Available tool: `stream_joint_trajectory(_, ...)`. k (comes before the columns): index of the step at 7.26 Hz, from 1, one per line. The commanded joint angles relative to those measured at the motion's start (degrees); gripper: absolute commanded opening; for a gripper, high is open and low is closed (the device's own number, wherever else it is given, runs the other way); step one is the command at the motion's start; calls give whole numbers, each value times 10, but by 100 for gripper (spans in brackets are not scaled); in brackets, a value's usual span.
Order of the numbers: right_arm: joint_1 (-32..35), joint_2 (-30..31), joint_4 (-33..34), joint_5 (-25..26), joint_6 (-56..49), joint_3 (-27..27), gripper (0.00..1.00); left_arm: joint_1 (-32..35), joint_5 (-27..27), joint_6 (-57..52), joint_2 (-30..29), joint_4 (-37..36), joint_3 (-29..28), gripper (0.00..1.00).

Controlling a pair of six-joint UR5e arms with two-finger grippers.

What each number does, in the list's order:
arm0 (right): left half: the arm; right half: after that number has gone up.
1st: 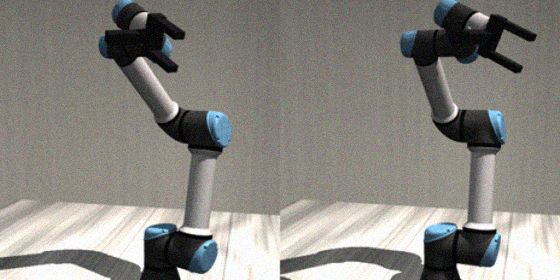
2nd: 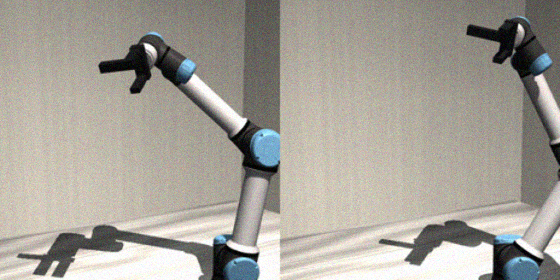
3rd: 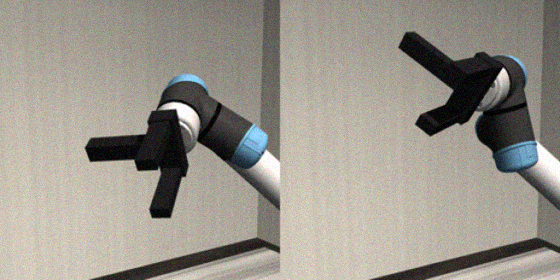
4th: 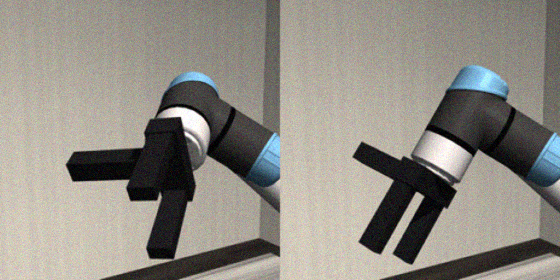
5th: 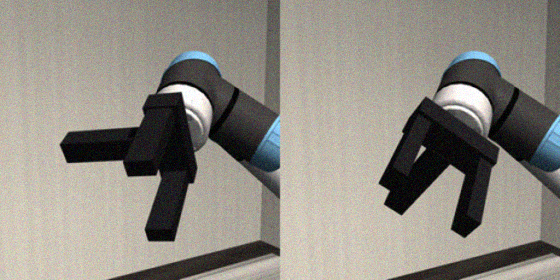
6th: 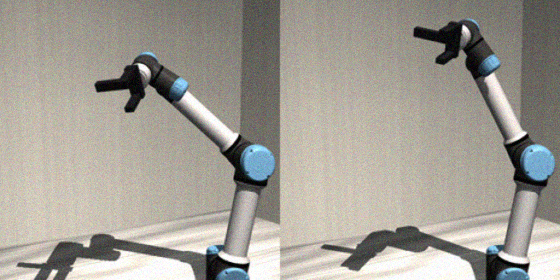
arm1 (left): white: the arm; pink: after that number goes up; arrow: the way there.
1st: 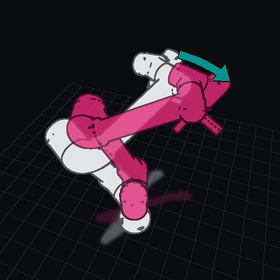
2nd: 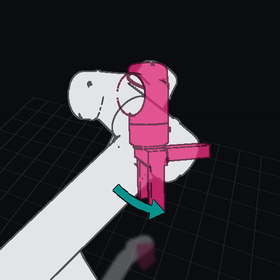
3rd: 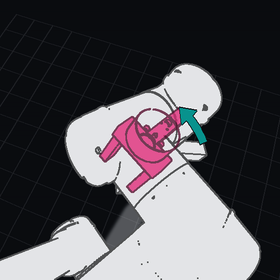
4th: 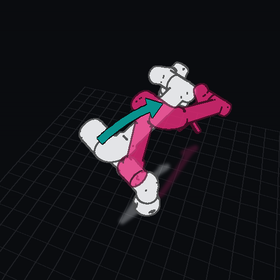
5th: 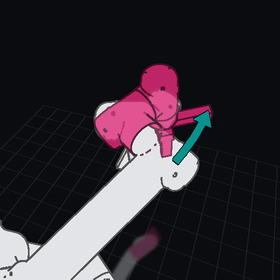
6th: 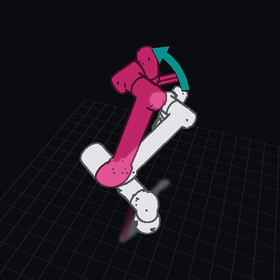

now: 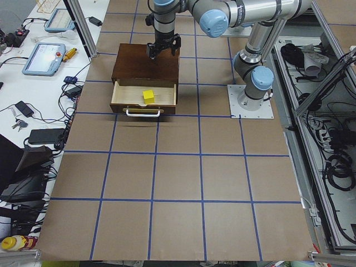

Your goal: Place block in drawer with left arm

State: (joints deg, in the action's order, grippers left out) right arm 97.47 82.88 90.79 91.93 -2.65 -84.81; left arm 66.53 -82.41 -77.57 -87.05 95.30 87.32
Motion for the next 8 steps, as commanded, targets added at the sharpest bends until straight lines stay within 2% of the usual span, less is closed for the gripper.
stream_joint_trajectory(1,0,0,0,0,0,0,100,2,1,247,21,6,2,100)
stream_joint_trajectory(3,0,0,0,0,0,0,100,22,1,476,19,2,2,100)
stream_joint_trajectory(6,0,0,0,0,0,0,100,106,-35,654,7,-40,3,100)
stream_joint_trajectory(8,0,0,0,0,0,0,100,163,-39,724,-9,-59,7,100)
